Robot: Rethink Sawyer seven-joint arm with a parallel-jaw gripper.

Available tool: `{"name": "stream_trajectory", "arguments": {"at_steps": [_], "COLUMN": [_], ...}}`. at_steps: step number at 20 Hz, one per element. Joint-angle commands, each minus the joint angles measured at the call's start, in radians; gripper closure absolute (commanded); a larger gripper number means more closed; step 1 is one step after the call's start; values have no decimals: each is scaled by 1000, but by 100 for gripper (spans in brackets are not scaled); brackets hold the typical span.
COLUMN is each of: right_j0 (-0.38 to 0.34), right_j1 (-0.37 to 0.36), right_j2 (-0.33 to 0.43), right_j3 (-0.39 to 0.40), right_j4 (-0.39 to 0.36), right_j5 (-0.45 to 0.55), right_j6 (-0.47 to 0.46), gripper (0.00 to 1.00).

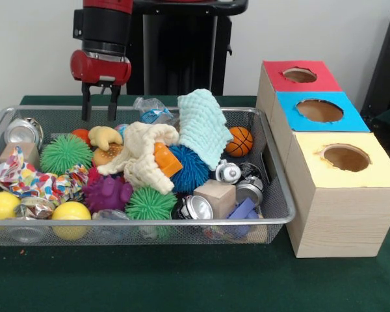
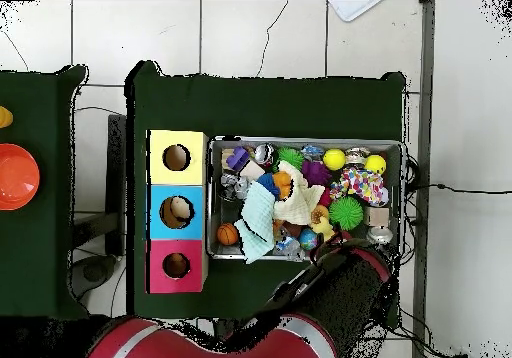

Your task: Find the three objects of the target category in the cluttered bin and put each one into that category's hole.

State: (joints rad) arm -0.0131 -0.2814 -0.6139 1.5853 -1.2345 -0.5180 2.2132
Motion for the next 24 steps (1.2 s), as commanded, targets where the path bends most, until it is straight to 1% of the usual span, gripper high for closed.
{"name": "stream_trajectory", "arguments": {"at_steps": [1, 4, 6, 13, 24], "right_j0": [-17, -13, -25, -39, -50], "right_j1": [52, 53, 60, 69, 75], "right_j2": [129, 129, 129, 144, 147], "right_j3": [-80, -82, -88, -117, -132], "right_j4": [66, 69, 79, 67, 94], "right_j5": [-68, -73, -83, -99, -117], "right_j6": [-362, -370, -394, -398, -430], "gripper": [0, 0, 0, 0, 0]}}
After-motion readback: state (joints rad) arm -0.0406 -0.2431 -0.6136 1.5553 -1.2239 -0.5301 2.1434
